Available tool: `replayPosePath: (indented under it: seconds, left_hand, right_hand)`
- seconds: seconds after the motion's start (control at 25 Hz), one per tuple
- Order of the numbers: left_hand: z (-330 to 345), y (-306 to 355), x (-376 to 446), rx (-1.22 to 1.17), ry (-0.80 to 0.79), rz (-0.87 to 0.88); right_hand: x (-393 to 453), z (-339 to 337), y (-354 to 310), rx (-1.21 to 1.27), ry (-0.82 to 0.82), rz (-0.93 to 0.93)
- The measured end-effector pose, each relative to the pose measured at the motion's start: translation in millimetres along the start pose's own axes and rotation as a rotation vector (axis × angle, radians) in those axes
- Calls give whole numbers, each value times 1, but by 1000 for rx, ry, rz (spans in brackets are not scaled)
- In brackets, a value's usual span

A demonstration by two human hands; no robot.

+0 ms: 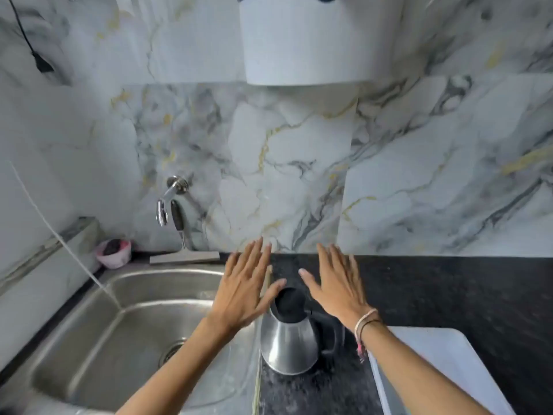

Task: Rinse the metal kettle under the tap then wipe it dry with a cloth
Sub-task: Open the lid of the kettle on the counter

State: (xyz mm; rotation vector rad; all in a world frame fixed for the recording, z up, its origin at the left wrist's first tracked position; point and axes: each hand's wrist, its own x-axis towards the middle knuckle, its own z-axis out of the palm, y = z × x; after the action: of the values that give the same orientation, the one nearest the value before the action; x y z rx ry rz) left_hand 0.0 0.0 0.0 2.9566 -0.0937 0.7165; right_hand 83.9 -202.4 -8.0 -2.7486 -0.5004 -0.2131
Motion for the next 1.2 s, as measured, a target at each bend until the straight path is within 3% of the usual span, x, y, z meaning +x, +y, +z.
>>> replayPosePath:
  seconds: [0.16,0.24,0.36,0.6,0.76,0.88,1.04,1.2]
  left_hand:
    - [54,-21,-32,59,-423,84]
    - [72,-23,-37,94,-479,103]
    - [79,-18,-40,102,-488,78]
    - [88,11,-52,103,-442,-47]
    - [94,2,-49,87,-400,14]
    - [96,-7,-45,80,-419,75]
    - [97,-7,-46,84,-403,80]
    - [98,-6,-48,70,-369,71]
  right_hand:
    - [-20,47,-22,149,-353,217]
    - [-20,56,-28,59,-243,183]
    - [-12,55,-23,30,-147,42]
    - [4,47,-1,62,-269,-151]
    - [-11,59,-8,-129,-161,80]
    - [-19,65,-21,-118,-178,173]
    - [-12,46,2,254,-293,226]
    - [-9,33,32,937,-422,336]
